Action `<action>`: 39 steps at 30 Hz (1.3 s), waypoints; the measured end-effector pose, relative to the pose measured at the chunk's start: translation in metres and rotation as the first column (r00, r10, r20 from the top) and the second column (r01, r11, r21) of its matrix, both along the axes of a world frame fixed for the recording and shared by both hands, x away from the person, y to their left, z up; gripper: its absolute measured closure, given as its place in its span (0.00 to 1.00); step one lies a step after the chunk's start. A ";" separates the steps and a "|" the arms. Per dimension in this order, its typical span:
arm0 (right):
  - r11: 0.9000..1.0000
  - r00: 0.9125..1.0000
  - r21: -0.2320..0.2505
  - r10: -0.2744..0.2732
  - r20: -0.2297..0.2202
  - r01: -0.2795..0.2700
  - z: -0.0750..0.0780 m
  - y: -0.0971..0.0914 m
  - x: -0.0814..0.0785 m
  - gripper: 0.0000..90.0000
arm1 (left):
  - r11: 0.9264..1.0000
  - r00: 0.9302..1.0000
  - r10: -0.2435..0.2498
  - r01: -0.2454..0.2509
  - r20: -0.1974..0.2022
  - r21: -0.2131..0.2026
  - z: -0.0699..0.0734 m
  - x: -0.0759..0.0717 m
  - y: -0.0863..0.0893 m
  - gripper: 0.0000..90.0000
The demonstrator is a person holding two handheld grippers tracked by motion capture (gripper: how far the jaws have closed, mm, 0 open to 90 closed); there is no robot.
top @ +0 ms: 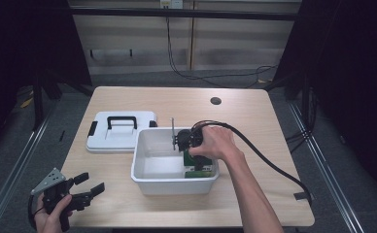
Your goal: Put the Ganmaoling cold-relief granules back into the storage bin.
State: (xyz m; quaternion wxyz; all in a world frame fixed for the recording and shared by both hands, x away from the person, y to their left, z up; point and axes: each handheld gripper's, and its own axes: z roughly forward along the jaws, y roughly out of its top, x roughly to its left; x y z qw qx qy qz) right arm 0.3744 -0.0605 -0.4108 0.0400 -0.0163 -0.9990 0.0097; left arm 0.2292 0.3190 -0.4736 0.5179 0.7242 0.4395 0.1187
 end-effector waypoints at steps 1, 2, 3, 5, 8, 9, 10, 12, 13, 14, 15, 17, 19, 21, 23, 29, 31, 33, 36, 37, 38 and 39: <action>1.000 1.000 0.002 -0.003 -0.004 0.003 -0.003 -0.001 0.000 0.17 | 1.000 1.000 0.001 -0.001 0.000 0.000 0.000 0.000 0.000 0.18; 1.000 1.000 0.003 -0.005 -0.002 0.005 -0.004 -0.001 0.000 0.17 | 1.000 1.000 0.000 0.000 0.000 0.000 0.000 0.000 0.000 0.18; 1.000 1.000 0.003 -0.004 -0.003 0.004 -0.005 -0.001 0.000 0.17 | 1.000 1.000 0.001 -0.001 0.000 0.000 0.000 0.000 0.000 0.18; 1.000 1.000 -0.003 -0.002 -0.003 0.002 -0.006 0.000 0.000 0.17 | 1.000 1.000 0.000 0.000 0.000 0.000 0.000 0.000 0.000 0.18; 1.000 1.000 -0.011 0.004 0.002 -0.004 -0.007 0.001 -0.001 0.17 | 1.000 1.000 0.001 -0.001 -0.001 0.001 0.000 0.000 0.000 0.18; 1.000 1.000 -0.004 0.003 0.009 -0.003 -0.008 0.001 -0.001 0.17 | 1.000 1.000 0.002 -0.002 -0.001 0.002 0.000 0.000 0.000 0.18; 1.000 1.000 -0.004 -0.001 0.016 0.001 -0.008 0.001 -0.002 0.17 | 1.000 1.000 0.001 -0.001 -0.001 0.002 0.000 0.000 0.000 0.18; 1.000 1.000 -0.001 0.003 0.022 -0.003 -0.008 0.001 -0.002 0.17 | 1.000 1.000 0.001 -0.001 0.000 0.000 0.000 0.000 0.000 0.18; 1.000 1.000 -0.003 0.001 0.023 -0.001 -0.008 0.001 -0.002 0.17 | 1.000 1.000 0.001 -0.001 -0.001 -0.001 0.000 0.000 0.000 0.18; 1.000 1.000 -0.003 0.000 0.023 0.001 -0.008 0.001 -0.002 0.17 | 1.000 1.000 0.000 0.000 0.000 0.001 0.000 0.000 0.000 0.18; 1.000 1.000 -0.008 -0.003 0.022 0.003 -0.008 0.001 -0.002 0.17 | 1.000 1.000 -0.001 0.001 0.000 0.001 0.000 0.000 0.000 0.18; 1.000 1.000 0.004 -0.015 0.024 0.015 -0.009 0.001 -0.002 0.17 | 1.000 1.000 0.000 0.000 0.001 -0.001 0.000 0.001 0.000 0.18; 1.000 0.999 -0.012 -0.019 0.028 0.019 -0.009 0.002 -0.003 0.16 | 1.000 1.000 -0.002 0.002 0.002 0.004 0.000 0.001 0.000 0.18; 1.000 0.999 -0.014 -0.018 0.035 0.019 -0.009 0.002 -0.003 0.16 | 1.000 1.000 -0.002 0.002 0.002 0.004 0.000 0.001 0.000 0.18; 1.000 0.999 -0.012 -0.026 0.019 0.026 -0.010 0.001 -0.003 0.15 | 1.000 1.000 0.001 -0.001 0.000 0.002 0.000 0.001 0.000 0.18; 0.999 0.999 -0.039 -0.037 0.007 0.037 -0.014 0.001 -0.003 0.13 | 1.000 1.000 0.013 -0.013 -0.005 -0.007 -0.001 0.001 0.001 0.18; 0.999 0.999 -0.028 -0.039 0.000 0.039 -0.014 0.000 -0.002 0.13 | 1.000 1.000 0.006 -0.006 0.000 0.000 -0.001 0.002 0.000 0.18; 0.999 0.999 -0.024 -0.042 -0.002 0.042 -0.014 -0.001 -0.002 0.13 | 1.000 1.000 0.004 -0.004 -0.004 -0.003 -0.001 0.002 0.000 0.18; 0.999 0.999 -0.016 -0.040 0.011 0.040 -0.011 -0.003 -0.003 0.13 | 1.000 1.000 0.006 -0.006 0.000 -0.002 0.000 0.002 0.000 0.18; 0.999 0.999 -0.001 -0.037 0.008 0.037 -0.012 -0.004 -0.003 0.13 | 1.000 1.000 0.006 -0.006 -0.001 -0.003 -0.001 0.002 0.000 0.18; 0.999 0.999 -0.002 -0.036 0.009 0.036 -0.011 -0.004 -0.004 0.13 | 1.000 1.000 0.006 -0.006 -0.001 -0.003 -0.001 0.002 0.000 0.18; 0.999 0.999 -0.003 -0.032 0.006 0.032 -0.010 -0.004 -0.003 0.13 | 1.000 1.000 0.007 -0.007 -0.001 -0.003 -0.001 0.002 0.001 0.18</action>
